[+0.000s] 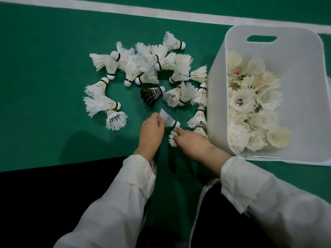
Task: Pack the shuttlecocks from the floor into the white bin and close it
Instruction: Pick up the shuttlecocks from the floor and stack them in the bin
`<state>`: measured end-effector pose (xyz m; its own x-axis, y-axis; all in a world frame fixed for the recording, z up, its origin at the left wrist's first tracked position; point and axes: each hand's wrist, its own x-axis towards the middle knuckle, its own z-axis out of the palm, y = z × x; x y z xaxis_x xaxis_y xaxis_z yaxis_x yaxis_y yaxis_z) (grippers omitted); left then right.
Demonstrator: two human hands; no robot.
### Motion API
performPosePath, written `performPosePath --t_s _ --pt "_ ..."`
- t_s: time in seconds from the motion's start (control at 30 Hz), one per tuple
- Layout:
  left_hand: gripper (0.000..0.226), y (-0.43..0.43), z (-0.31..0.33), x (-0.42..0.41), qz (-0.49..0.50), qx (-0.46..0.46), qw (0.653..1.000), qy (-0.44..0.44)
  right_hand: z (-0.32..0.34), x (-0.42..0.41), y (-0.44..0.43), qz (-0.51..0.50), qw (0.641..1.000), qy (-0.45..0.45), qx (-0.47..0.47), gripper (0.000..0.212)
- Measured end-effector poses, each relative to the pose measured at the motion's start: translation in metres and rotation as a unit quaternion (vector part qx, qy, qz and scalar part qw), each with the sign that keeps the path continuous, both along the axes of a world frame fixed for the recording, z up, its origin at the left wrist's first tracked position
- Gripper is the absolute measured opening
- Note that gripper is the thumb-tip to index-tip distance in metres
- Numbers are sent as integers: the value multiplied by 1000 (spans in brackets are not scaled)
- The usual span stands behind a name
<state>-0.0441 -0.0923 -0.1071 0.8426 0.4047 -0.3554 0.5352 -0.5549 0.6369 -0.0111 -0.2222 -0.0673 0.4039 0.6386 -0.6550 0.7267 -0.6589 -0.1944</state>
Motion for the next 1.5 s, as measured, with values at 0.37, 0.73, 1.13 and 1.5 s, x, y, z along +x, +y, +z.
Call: performPosePath --t_s 0.37,0.73,1.13,1.5 --pt "48 90 42 -49 108 216 947 211 3 1 53 -6 990 1 138 54" --pt "18 104 38 -38 27 240 944 227 30 19 46 -14 983 -36 180 18" --pt "33 0 170 4 4 124 986 -110 179 88 -37 -59 949 -133 279 14" --pt "34 -83 163 27 -115 126 983 -75 97 44 -180 -304 919 -7 249 5"
